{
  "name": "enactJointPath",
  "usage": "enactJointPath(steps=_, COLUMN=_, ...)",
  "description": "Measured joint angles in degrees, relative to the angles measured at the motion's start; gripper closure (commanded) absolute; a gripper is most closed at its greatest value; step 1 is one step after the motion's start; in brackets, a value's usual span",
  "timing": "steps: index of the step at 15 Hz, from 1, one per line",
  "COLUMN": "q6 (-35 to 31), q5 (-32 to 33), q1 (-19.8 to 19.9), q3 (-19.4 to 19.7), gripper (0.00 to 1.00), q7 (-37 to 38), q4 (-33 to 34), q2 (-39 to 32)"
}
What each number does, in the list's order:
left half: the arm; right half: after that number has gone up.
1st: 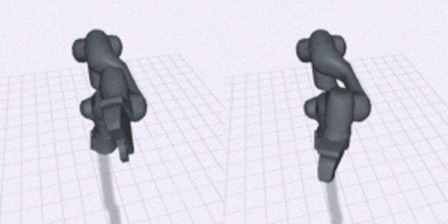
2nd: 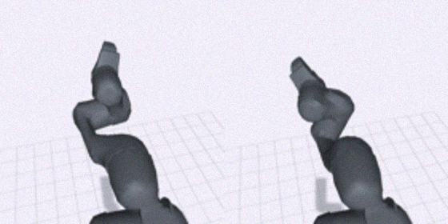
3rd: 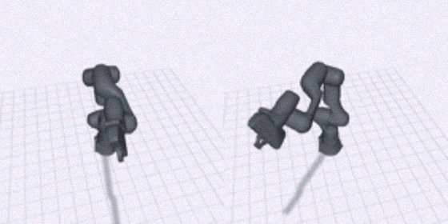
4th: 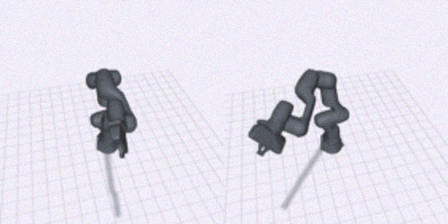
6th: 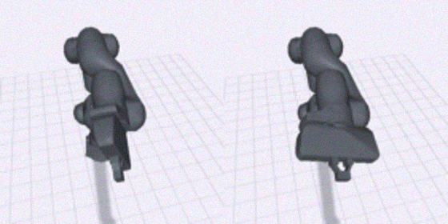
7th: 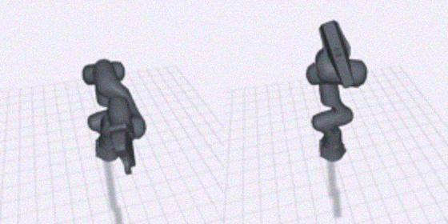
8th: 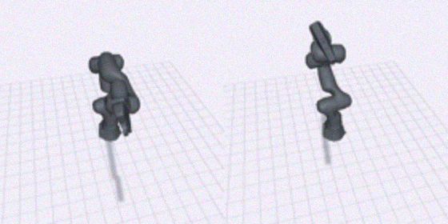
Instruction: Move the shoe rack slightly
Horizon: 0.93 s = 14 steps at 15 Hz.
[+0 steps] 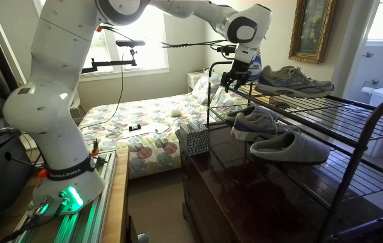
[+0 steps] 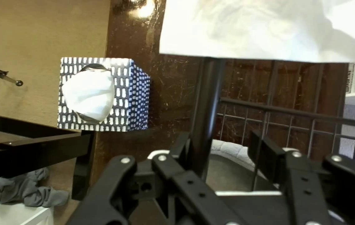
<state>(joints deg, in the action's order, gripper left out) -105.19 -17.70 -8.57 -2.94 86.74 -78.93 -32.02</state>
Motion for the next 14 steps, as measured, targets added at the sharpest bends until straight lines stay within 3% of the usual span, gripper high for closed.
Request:
enactJointPath(steps=7, q6=0.5, q5=-0.3, q1=-0.3, q3=-0.1, gripper=0.72, q7=0.2, q4=3.2, q2=-2.4)
enactJointPath(steps=14, q6=-4.4, q5=-3.8, q1=1.8, q3=-1.6, gripper=0.72, q7=-8.1, q4=-3.7, q2=1.1)
